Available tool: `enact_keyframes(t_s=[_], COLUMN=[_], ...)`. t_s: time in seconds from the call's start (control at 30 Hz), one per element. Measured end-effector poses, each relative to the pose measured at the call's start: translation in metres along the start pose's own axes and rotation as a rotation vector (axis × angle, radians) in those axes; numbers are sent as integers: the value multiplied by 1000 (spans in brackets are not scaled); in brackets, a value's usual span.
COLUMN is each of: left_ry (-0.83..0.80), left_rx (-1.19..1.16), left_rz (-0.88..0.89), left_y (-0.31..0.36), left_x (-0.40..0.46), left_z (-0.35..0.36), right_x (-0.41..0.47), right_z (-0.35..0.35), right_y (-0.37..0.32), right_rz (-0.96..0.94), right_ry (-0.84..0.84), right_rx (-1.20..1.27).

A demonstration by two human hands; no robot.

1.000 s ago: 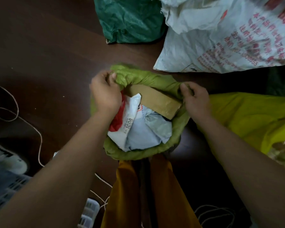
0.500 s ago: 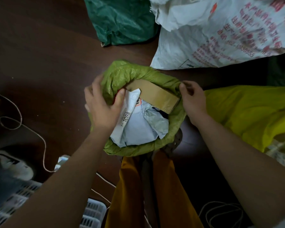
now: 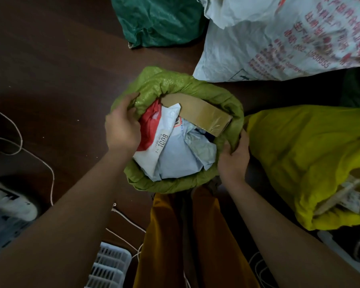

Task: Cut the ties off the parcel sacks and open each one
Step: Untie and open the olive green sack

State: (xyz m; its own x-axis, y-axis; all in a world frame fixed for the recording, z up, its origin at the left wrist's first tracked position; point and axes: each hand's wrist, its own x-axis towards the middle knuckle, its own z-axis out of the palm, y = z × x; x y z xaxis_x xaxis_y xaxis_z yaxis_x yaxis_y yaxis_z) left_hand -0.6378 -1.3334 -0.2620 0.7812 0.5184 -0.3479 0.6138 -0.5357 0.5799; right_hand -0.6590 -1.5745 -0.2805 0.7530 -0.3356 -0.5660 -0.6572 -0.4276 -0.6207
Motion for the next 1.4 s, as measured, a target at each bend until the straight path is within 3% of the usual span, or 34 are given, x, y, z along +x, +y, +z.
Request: enact_keyframes(t_s=[0.2,0.33,0.47,0.63,0.9,1.4], left_ry=[161,48,-22,-53,26,279], left_rx=[-91,-180,-240,-403,-525,-617], left_rz=[-308,-315,-283,-397,-457,-577], left_y=[-21,-27,-29,-33,-21,-12], left_x=[14,7,-2,-1,11,55], left_z=[-17,-20,-17,-21,-56,-194], right_x=[28,24,3,-2,-2,-46], right_z=[7,16,11,4,18,70], right_y=[-47,-51,-31,-23,-72,-201], right_rz=[-304,-207,-103,-88,-71,-241], right_ry=[-48,-156,-132,-179,-126,-240], right_rx=[27,-32,-110,-109,-26,-30])
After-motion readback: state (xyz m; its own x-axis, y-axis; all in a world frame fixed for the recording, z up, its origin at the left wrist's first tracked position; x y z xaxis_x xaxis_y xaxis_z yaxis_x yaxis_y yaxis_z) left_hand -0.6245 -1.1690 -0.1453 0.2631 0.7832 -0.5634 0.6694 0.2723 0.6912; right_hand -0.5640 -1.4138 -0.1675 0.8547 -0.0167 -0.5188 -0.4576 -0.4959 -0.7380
